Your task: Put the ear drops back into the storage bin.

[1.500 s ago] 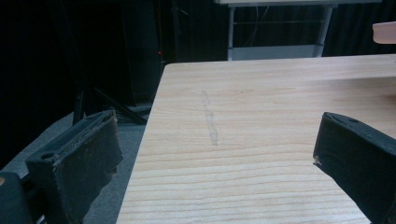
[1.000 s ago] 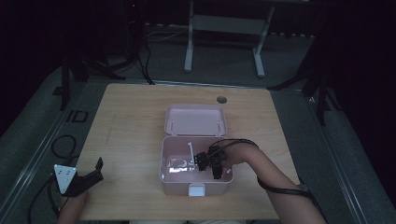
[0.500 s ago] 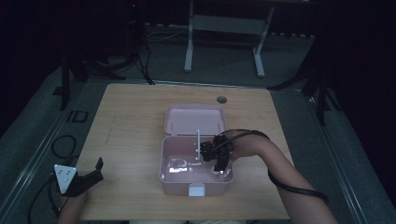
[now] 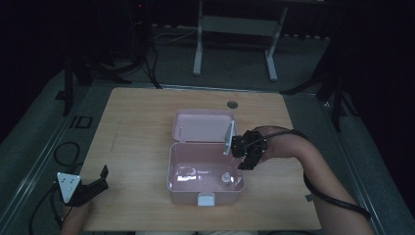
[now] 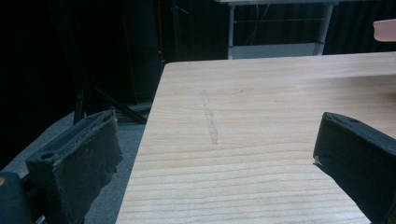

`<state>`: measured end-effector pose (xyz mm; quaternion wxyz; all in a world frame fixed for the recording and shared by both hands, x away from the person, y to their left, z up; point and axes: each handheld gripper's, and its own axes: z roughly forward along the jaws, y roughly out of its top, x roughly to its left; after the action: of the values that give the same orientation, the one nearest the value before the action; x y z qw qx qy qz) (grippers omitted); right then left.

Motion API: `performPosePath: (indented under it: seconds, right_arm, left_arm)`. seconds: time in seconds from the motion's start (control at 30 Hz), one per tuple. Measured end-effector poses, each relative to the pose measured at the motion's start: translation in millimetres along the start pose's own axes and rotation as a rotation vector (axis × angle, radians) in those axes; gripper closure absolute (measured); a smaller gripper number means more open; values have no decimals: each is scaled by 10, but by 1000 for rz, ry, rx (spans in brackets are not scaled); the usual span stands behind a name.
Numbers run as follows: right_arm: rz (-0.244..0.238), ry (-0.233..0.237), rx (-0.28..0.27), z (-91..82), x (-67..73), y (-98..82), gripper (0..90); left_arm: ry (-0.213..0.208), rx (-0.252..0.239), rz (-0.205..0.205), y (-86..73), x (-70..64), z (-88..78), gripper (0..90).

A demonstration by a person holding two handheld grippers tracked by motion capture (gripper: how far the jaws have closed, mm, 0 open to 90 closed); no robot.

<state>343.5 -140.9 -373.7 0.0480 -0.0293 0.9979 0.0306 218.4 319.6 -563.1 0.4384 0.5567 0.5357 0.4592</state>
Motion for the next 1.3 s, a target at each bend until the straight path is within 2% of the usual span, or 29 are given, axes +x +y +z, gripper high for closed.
performPosePath:
  seconds: [0.07, 0.2, 0.4, 0.47, 0.53, 0.6, 0.7, 0.73, 0.8, 0.87, 0.93, 1.07, 1.23, 1.3]
  right_arm:
    - [14, -8, -6, -13, -14, -71, 482]
    - [63, -3, -17, -1, -38, -200, 456]
    - [111, 13, -33, 86, -59, -377, 400]
    - [141, 22, -39, 134, -73, -439, 350]
    - [191, 37, -56, 188, -98, -500, 283]
    - [198, 40, -57, 253, -94, -562, 204]
    - [239, 67, -96, 356, -101, -645, 165]
    - [242, 63, -94, 395, -101, -670, 144]
    - [262, 55, -106, 473, -103, -723, 136]
    - [281, 14, -138, 558, -102, -774, 136]
    - [292, -4, -161, 646, -96, -829, 136]
    - [293, -8, -188, 830, -71, -932, 136]
    - [320, -11, -166, 1041, -29, -1043, 137]
    - [330, -29, -165, 1102, -18, -1088, 137]
  left_arm:
    - [0, 0, 0, 0, -1, 1, 10]
    - [3, 0, 1, 0, -5, 2, 10]
    - [3, 2, 1, 0, -5, 2, 10]
    - [4, 1, 2, 0, -5, 1, 10]
    - [3, 0, 3, 0, -5, 0, 10]
    - [3, 0, 4, 0, -5, 0, 10]
    - [3, 2, 3, 0, -6, 2, 10]
    - [3, 1, 3, 0, -6, 2, 10]
    - [3, 2, 3, 0, -6, 1, 10]
    - [3, 1, 4, 0, -6, 1, 10]
    - [3, 1, 3, 0, -5, 1, 10]
    - [4, 1, 2, 0, -5, 2, 10]
    - [3, 0, 5, 0, -5, 0, 10]
    - [4, 1, 3, 0, -6, 1, 10]
